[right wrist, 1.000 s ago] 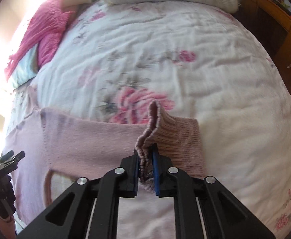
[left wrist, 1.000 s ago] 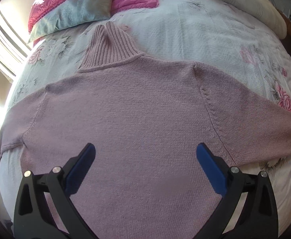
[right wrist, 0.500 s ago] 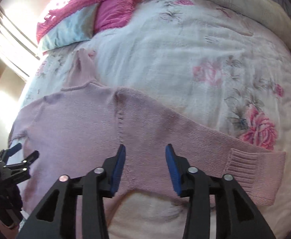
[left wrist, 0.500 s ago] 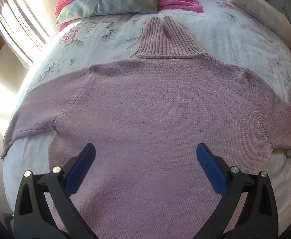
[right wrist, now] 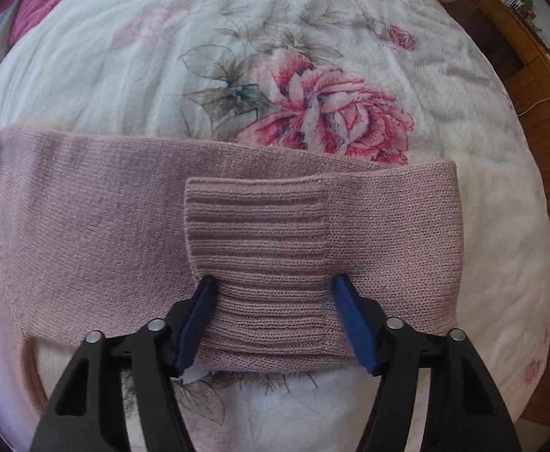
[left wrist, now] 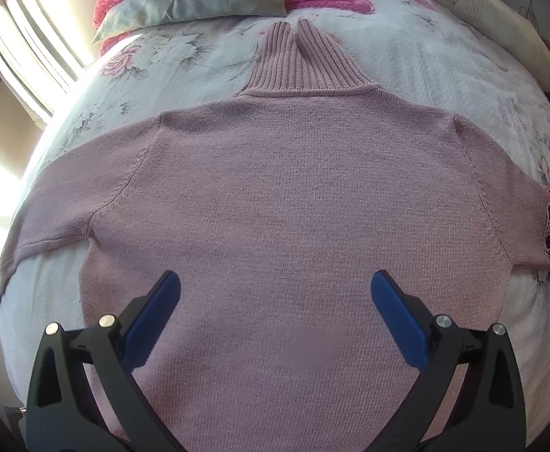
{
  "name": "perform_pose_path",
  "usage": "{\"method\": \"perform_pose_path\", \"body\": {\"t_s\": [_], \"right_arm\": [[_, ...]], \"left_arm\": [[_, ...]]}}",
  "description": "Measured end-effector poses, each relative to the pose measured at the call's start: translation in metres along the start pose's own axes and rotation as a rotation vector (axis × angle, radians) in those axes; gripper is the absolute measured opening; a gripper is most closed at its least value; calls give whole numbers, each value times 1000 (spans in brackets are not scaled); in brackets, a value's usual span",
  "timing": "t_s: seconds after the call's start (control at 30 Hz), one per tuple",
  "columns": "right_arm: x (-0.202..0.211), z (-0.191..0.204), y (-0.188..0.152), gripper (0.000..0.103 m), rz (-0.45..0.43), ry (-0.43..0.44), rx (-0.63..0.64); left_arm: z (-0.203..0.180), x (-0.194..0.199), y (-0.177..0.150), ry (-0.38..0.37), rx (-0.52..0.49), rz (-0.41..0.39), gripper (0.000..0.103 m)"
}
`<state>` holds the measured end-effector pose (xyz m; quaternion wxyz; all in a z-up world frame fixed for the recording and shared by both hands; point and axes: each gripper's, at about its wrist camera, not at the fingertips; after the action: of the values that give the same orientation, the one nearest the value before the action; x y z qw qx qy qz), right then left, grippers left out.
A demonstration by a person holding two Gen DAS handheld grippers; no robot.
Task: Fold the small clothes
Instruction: 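Carry the cuff with the right tool across the sweater body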
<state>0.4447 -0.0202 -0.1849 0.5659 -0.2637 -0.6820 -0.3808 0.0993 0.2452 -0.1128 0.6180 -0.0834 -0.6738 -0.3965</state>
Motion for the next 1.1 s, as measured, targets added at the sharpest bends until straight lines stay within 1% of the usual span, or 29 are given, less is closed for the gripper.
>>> {"method": "perform_pose_path", "body": {"t_s": [0.03,0.07,0.1,0.17,0.2,0.23,0.3,0.33,0.37,0.47,0.57,0.63,0.73,0.8,0.9,0.93,0.97,1.0,1.03,1.1], "right_arm": [[3,-3,0,28,-2,14,-9],[7,-6,1,20,-7,24,-13],[11,-11,1,16,-9,60,-32],[23,-22,2,13,-23,181,-88],[32,-25,2,13,-42,271,-116],[41,-26,1,12,-53,341,-133],[62,-19,1,12,-83,438,-128],[73,-12,1,12,-102,512,-118],[85,0,1,12,-112,576,-104],[116,51,2,12,-136,699,-35],[125,105,7,12,-116,818,15],[126,145,8,12,-106,834,67],[117,199,0,12,-64,840,133],[104,231,-9,13,-31,839,176],[75,269,-18,14,32,811,206],[64,277,-22,20,56,792,216],[54,284,-26,24,75,763,234],[48,289,-31,32,86,740,249],[45,289,-35,39,98,739,250],[51,279,-42,41,105,798,230]], "left_arm": [[0,1,1,-1,1,-2,100],[0,2,2,-2,4,-3,100],[0,3,2,-3,8,-5,100],[1,5,3,-4,16,-10,100],[2,6,3,-4,19,-10,100],[3,7,3,-5,21,-11,100],[6,7,4,-2,22,-12,100],[8,8,3,1,21,-13,100],[10,9,3,4,22,-15,100],[20,11,3,11,38,-17,100],[33,14,3,27,52,-25,100],[42,16,3,37,62,-27,100],[57,17,3,48,78,-29,100],[67,18,1,58,89,-31,100],[78,15,-2,66,100,-22,100],[81,13,-3,69,102,-18,100],[82,11,-3,71,104,-13,100],[84,9,-4,68,106,-6,100],[84,7,-5,61,107,1,100],[81,3,-6,45,104,8,100]]}}
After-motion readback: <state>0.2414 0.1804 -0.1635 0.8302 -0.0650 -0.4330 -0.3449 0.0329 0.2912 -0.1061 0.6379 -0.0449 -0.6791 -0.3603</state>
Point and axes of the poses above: each gripper's, at about its wrist camera, not at the fingertips, and x roughly against the way its jaws point, z to its left, y to its top, and after that the axes turned 6 degrees about -z, right-handed
